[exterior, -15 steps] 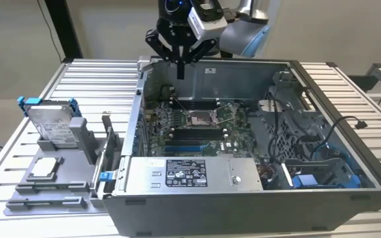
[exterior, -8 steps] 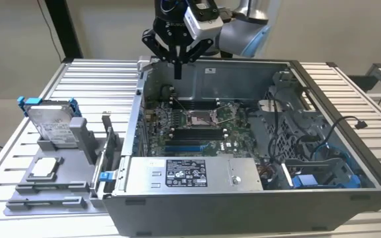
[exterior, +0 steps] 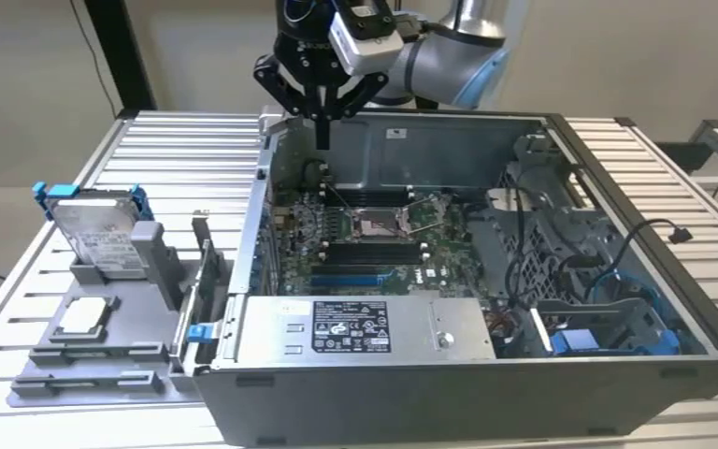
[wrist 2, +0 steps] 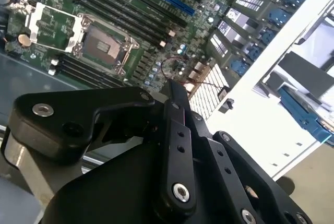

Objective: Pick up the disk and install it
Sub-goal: 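Reach for the disk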

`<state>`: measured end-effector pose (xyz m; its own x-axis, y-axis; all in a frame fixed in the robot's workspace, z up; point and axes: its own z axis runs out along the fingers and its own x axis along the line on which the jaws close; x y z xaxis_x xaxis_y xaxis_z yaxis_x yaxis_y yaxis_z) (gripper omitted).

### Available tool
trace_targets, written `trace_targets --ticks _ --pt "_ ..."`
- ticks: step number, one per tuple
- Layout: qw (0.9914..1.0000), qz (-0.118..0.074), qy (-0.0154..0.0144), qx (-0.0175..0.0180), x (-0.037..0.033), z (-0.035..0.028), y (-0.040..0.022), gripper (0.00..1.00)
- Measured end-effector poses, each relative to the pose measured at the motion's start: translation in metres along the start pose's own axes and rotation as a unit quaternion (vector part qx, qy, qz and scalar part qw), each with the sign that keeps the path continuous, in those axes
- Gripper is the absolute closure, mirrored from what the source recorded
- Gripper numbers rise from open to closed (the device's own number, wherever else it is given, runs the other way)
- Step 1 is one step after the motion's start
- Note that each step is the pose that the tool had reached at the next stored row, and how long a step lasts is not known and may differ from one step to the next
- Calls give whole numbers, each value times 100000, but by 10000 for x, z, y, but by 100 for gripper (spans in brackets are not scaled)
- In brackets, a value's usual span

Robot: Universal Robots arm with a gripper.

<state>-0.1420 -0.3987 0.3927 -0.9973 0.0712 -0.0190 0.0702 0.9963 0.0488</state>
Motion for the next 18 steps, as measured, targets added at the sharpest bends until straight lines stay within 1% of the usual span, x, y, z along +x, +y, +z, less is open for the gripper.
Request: trace_targets --ticks 10,18 --pt "100000 -1 0 -1 179 -4 -12 100" --pt "100000 -3 1 0 339 -8 -24 100"
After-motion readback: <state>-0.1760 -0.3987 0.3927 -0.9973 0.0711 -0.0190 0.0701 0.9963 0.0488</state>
